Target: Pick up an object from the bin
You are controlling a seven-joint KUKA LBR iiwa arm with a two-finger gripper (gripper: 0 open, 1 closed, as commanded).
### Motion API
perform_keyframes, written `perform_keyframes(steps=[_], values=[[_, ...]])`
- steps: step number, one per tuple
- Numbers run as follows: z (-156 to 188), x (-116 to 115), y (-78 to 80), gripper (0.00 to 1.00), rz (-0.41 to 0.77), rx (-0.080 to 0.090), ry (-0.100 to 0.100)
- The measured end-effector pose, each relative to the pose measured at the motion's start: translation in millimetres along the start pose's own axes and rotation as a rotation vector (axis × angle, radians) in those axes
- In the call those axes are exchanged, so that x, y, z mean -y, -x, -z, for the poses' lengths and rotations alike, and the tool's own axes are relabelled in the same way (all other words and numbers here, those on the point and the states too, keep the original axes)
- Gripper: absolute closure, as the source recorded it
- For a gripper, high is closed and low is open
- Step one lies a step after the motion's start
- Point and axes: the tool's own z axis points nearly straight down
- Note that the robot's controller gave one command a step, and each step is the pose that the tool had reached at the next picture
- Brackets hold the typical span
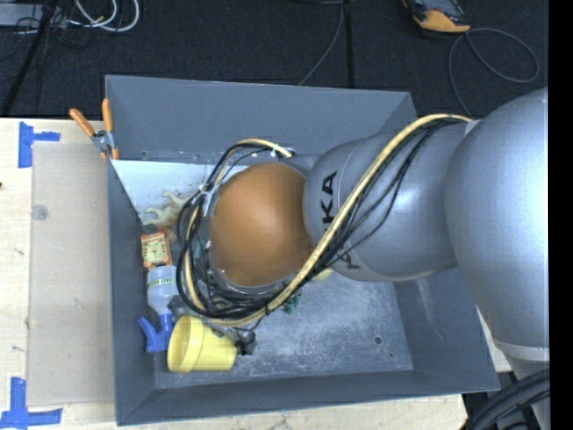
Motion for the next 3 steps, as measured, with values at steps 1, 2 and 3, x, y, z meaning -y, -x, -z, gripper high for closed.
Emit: perform_keyframes(steps=[1,2,3], values=[[39,-2,2.1,1.0,-0.018,0.0,0.0],[59,-1,0.7,0.0,0.01,0.005,-0.003],[49,0,-2.6,0.0,0.057,0.0,-0.001]])
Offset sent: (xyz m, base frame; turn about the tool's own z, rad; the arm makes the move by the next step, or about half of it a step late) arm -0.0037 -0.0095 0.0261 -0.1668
